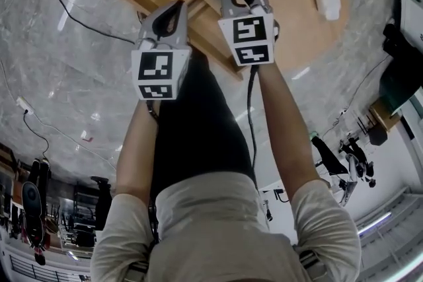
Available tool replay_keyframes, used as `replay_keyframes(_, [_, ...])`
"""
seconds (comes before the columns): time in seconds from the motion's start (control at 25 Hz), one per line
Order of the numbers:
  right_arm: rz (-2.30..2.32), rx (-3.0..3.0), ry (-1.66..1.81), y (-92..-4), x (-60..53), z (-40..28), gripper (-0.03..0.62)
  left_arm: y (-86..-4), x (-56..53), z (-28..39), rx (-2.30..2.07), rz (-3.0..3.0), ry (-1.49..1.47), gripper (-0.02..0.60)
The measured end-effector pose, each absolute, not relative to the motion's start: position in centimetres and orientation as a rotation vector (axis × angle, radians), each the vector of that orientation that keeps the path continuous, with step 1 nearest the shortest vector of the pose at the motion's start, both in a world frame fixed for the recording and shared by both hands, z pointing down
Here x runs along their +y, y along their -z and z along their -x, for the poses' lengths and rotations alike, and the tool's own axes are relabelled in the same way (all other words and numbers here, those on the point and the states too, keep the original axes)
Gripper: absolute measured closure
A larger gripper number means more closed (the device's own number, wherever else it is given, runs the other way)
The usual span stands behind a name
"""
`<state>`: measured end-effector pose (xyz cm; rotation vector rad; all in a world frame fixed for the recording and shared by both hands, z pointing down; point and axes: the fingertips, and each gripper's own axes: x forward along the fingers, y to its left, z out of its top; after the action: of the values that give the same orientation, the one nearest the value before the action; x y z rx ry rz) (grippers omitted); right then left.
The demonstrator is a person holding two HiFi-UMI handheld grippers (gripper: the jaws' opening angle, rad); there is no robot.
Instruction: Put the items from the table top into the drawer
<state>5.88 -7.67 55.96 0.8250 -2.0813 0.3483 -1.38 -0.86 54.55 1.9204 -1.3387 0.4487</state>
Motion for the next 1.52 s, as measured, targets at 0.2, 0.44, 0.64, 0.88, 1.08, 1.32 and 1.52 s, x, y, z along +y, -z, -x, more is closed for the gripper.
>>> replay_keyframes(0.2, [-0.756,-2.139,-0.359,-55.6,-6.5,-2.3,0.586,-54.8,0.0,4.0,-1.397,-1.862,-0.422,0.561])
replay_keyframes(0.44, [-0.699,-2.166,-0.355,-55.8,-5.5,1.9,0.586,-55.4,1.3,7.4,-1.433,-1.799,-0.413,0.561])
replay_keyframes(0.64, [-0.647,-2.172,-0.351,-56.3,-4.8,5.4,0.586,-55.8,1.3,10.9,-1.468,-1.747,-0.405,0.561])
replay_keyframes(0.88, [-0.614,-2.178,-0.381,-56.9,-5.0,9.9,0.586,-56.3,0.7,15.5,-1.490,-1.695,-0.403,0.561])
replay_keyframes(1.08, [-0.597,-2.178,-0.408,-58.0,-5.6,13.2,0.586,-57.2,-0.6,18.6,-1.498,-1.681,-0.409,0.561])
replay_keyframes(1.32, [-0.586,-2.163,-0.444,-59.6,-5.9,16.2,0.586,-58.7,-1.7,21.7,-1.485,-1.659,-0.431,0.561])
replay_keyframes(1.52, [-0.592,-2.144,-0.473,-61.3,-6.3,17.2,0.586,-59.6,-2.4,23.4,-1.486,-1.650,-0.447,0.561])
